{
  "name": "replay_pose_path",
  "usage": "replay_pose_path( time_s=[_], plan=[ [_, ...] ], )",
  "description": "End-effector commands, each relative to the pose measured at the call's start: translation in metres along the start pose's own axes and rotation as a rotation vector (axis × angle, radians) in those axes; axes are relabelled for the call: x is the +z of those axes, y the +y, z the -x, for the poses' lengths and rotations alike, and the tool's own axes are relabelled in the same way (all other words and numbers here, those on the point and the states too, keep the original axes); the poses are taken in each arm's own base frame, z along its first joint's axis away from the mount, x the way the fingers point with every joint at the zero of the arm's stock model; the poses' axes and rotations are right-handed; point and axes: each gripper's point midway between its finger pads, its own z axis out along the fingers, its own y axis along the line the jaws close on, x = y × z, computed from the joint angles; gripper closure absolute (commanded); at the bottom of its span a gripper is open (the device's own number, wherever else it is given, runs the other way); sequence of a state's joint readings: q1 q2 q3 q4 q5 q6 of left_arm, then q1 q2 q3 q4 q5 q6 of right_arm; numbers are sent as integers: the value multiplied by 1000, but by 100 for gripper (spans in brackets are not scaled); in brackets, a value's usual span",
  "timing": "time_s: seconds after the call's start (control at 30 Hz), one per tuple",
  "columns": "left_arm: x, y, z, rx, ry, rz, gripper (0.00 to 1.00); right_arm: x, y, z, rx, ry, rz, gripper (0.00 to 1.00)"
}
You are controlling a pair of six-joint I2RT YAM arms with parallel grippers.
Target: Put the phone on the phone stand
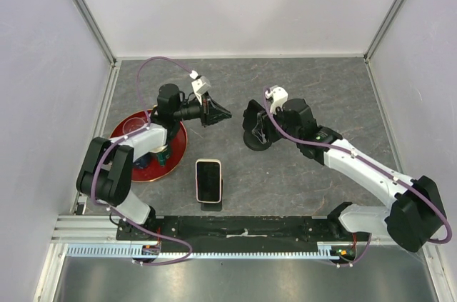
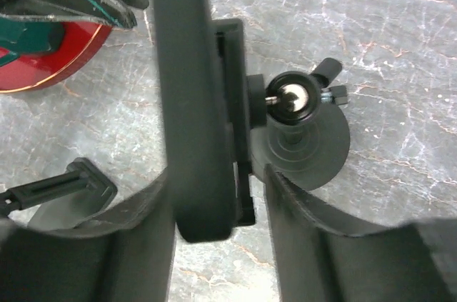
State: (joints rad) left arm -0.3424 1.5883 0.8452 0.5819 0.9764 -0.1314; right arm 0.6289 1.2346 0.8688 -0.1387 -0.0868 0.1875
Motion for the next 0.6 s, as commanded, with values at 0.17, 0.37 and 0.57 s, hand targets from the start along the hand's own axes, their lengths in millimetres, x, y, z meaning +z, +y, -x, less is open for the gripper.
replay_pose_path(
  time_s=[0.17, 0.37, 0.57],
  plan=[
    [-16, -16, 25, 69, -60, -42, 70, -23, 17, 56, -44, -79, 106, 29],
    [-17, -16, 26, 70, -62, -41, 69, -28, 8, 80, -30, -114, 150, 28],
    [-19, -16, 28, 72, -65, -35, 68, -22, 16, 90, -54, -122, 222, 40]
  ],
)
